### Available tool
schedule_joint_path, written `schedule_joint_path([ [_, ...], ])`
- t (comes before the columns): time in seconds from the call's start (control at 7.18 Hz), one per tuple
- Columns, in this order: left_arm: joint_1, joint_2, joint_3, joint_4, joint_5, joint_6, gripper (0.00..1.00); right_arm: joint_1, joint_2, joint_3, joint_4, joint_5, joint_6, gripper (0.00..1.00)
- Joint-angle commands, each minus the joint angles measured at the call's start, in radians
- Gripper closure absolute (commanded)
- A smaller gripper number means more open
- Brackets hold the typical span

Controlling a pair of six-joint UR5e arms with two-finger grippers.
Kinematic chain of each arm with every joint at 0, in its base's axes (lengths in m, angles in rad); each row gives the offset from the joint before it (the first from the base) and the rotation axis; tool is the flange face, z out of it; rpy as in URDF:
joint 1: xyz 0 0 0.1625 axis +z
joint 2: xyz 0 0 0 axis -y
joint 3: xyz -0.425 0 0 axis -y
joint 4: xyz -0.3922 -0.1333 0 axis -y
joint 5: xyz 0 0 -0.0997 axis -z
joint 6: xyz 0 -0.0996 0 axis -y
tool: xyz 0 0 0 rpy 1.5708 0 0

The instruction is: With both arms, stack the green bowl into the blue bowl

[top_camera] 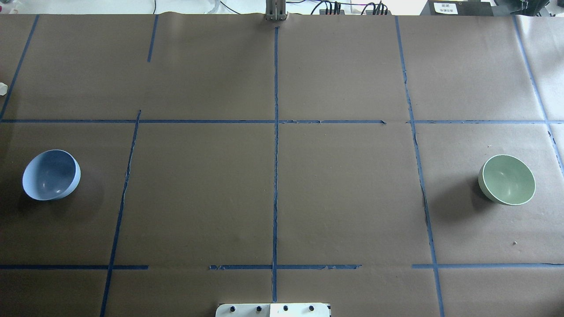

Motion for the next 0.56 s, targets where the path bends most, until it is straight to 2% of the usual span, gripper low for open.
schedule_joint_path([
  [0.0,0.006,0.004,-0.004,0.002,0.006,-0.001,0.00,-0.001,-0.007,0.000,0.014,0.003,-0.001,0.00],
  [0.42,0.007,0.001,0.015,-0.005,-0.002,-0.046,0.00,-0.001,-0.008,-0.002,0.014,0.004,-0.003,0.00],
])
